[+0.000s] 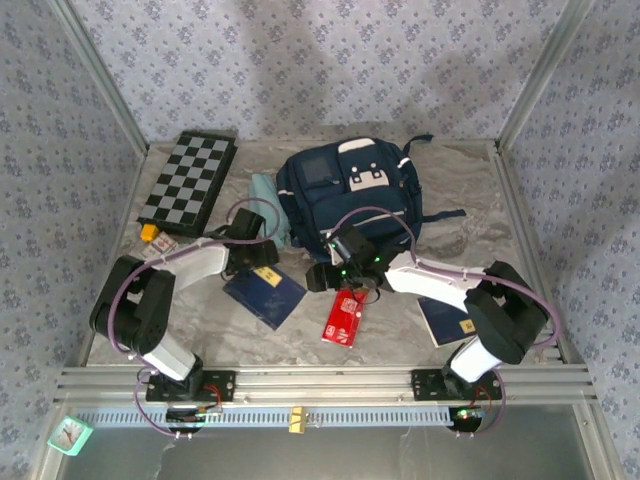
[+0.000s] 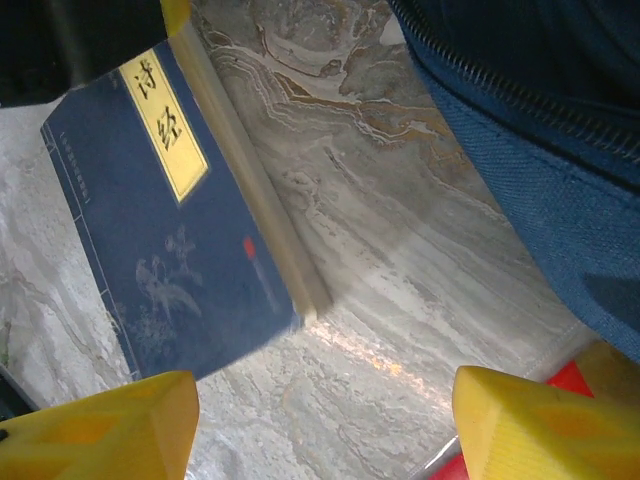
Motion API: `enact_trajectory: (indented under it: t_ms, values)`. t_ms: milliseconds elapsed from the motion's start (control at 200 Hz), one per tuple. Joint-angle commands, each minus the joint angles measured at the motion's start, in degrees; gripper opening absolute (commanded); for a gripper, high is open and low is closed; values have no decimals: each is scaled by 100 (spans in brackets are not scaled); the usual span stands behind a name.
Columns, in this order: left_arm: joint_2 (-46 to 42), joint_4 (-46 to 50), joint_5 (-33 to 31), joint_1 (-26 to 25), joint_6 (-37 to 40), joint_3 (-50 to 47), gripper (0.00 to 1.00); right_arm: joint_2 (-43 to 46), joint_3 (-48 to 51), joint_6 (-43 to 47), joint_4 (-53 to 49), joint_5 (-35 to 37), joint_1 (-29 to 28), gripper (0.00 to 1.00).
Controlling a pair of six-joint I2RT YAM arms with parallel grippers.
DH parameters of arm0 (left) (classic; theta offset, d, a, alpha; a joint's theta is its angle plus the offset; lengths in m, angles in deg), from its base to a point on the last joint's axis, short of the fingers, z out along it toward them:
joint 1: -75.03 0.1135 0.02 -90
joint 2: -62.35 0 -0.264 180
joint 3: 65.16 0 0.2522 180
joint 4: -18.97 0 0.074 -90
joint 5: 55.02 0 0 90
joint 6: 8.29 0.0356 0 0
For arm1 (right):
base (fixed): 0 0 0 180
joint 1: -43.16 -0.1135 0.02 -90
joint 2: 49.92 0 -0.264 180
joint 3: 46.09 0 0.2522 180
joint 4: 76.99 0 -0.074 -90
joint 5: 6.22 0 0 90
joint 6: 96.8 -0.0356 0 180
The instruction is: Pack the student bag
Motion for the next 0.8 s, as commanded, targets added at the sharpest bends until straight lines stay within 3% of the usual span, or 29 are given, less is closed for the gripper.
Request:
enact_trajectory:
  t_ms: [0,235,385,665,795]
  values:
    - [-197,583,23,-89,409,403,94,-29,-40,-14,-229,199,-66,69]
    - [-1708,1189,-141,-108,-721,-358,98,-534,-587,-265,-363,280,-179,67]
    - [-2594,1338,115,-103,-1381,-1061,92,-890,-1039,-297,-526,424,-373,64]
    - [-3629,1371,291,-101,-1940,-2103,84,-1773,-1923,-244,-906,395,-526,60]
    - [-3683,1039,608,-107,-1877,-2263,82,-2142,-2266,-202,-1077,459,-598,57]
